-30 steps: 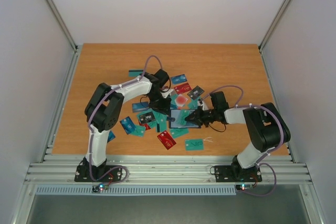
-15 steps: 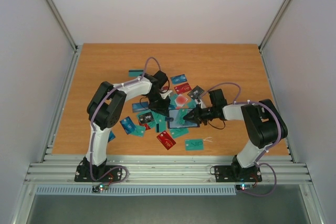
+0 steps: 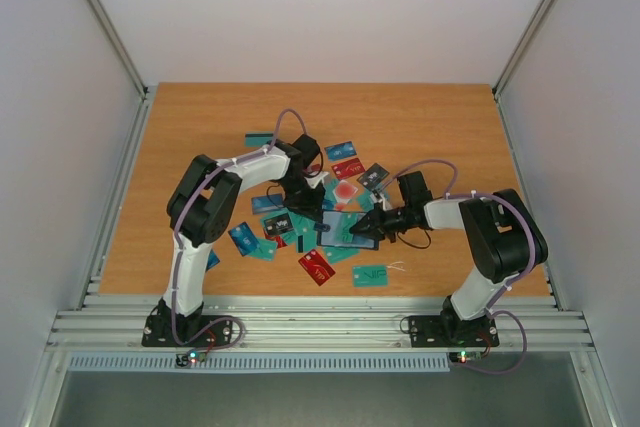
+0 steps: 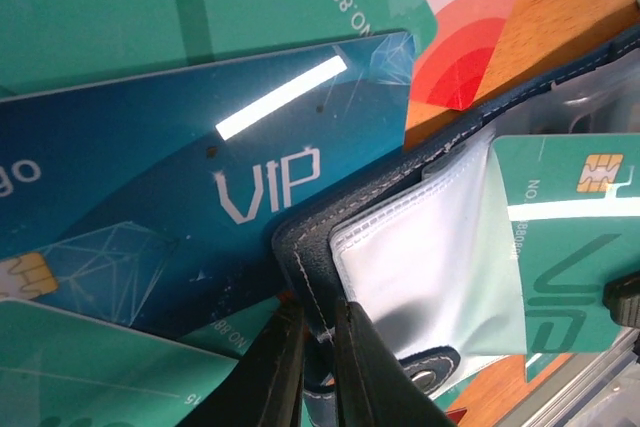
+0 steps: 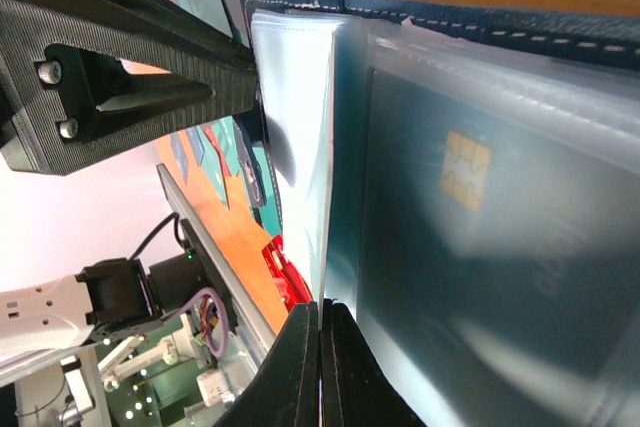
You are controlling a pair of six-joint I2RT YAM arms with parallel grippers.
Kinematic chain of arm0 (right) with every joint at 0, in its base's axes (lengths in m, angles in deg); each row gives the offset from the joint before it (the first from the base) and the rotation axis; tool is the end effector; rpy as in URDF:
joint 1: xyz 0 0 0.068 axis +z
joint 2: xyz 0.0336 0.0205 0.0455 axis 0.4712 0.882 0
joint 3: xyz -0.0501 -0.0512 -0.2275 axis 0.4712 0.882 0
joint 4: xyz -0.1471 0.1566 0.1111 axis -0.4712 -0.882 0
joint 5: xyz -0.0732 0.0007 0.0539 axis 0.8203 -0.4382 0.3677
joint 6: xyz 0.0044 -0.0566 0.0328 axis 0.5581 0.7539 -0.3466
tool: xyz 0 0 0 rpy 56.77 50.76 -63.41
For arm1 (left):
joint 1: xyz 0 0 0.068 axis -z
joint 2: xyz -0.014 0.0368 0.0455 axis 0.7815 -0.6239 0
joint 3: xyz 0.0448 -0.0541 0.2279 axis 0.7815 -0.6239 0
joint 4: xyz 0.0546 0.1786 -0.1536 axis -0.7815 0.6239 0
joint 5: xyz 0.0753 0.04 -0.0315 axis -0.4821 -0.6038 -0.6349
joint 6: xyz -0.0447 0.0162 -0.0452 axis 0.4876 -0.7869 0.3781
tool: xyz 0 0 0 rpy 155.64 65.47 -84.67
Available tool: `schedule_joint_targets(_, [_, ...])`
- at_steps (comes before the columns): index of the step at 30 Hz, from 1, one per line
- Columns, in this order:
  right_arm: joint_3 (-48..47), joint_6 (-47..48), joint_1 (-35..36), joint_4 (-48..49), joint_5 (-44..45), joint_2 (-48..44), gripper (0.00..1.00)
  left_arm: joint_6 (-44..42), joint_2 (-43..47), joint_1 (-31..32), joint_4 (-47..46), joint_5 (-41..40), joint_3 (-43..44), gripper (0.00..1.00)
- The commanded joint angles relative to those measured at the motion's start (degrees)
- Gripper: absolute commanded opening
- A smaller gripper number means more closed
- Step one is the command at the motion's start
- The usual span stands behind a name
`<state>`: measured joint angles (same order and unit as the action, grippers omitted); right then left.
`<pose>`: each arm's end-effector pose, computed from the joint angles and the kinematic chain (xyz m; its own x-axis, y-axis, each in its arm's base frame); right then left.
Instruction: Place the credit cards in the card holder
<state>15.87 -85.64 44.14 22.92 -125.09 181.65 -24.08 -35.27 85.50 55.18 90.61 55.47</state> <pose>0.2318 0.1117 0.0822 -0.9124 -0.1939 -0.3604 -0.4092 0.4453 0.7964 0.2879 -0.2260 0.1052 -0.9149 0.4026 0.0276 0.3355 0.7969 -0.5024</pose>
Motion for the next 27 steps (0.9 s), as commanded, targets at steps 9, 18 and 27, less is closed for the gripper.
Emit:
schedule_joint_targets(9, [-2.5,8.0,0.3,-9.2,-3.8,0.4,0.01,-0.4,-4.3,0.3,-2.1,-1.9,0.2,0.11])
schedule_joint_targets(18, [-1.0,-1.0,0.9,2.7,-2.5,5.1,0.01,0.1,-4.5,0.3,-1.9,-1.2,0.2,0.11])
schedule_joint_targets(27, [0.0,-8.1,3.2,13.6,-1.6,7.5,0.01,0.5,-4.3,0.3,-2.0,-0.6,-0.5,0.11])
